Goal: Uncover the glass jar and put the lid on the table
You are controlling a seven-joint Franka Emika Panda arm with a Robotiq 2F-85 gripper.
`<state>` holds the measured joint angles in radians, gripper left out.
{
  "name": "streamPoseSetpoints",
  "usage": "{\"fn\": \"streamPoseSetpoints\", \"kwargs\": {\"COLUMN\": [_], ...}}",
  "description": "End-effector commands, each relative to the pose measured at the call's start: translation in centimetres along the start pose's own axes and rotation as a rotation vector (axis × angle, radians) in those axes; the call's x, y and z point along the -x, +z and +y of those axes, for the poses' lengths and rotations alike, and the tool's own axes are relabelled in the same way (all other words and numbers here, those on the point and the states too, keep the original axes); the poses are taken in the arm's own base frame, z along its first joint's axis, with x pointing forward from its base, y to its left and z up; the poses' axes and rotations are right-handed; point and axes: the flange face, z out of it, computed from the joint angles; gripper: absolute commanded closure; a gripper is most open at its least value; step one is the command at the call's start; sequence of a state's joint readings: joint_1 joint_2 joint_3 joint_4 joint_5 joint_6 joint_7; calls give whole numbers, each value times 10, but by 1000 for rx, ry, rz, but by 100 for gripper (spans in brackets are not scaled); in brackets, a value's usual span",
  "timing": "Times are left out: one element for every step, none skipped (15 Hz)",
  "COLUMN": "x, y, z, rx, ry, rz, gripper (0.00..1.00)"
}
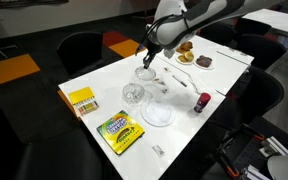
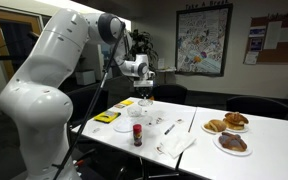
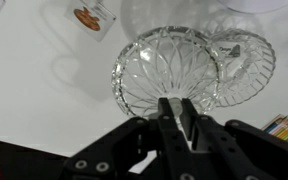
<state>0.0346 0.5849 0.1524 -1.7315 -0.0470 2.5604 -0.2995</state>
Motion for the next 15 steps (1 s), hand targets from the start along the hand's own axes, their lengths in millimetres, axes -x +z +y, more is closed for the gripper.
{"fn": "streamPoseSetpoints", "kwargs": {"x": [65, 83, 101, 117, 132, 145, 158, 168, 177, 186, 192, 197, 201, 203, 205], "y": [-32, -34, -34, -32, -29, -24, -17, -11, -6, -2, 1, 5, 12, 18, 25], "z": [46, 60, 73, 84, 92, 98, 102, 104, 105, 105, 104, 102, 98, 93, 88], "rx": [48, 56, 60, 64, 66, 63, 60, 58, 56, 51, 49, 44, 36, 27, 18], "ry": [160, 204, 245, 278, 307, 329, 351, 369, 386, 402, 409, 413, 412, 406, 399], "rz": [22, 23, 19, 15, 9, -1, -13, -23, -35, -43, -51, -59, -70, -83, -94], "gripper": [96, 96, 96, 96, 96, 96, 96, 96, 96, 96, 96, 96, 96, 96, 96]}}
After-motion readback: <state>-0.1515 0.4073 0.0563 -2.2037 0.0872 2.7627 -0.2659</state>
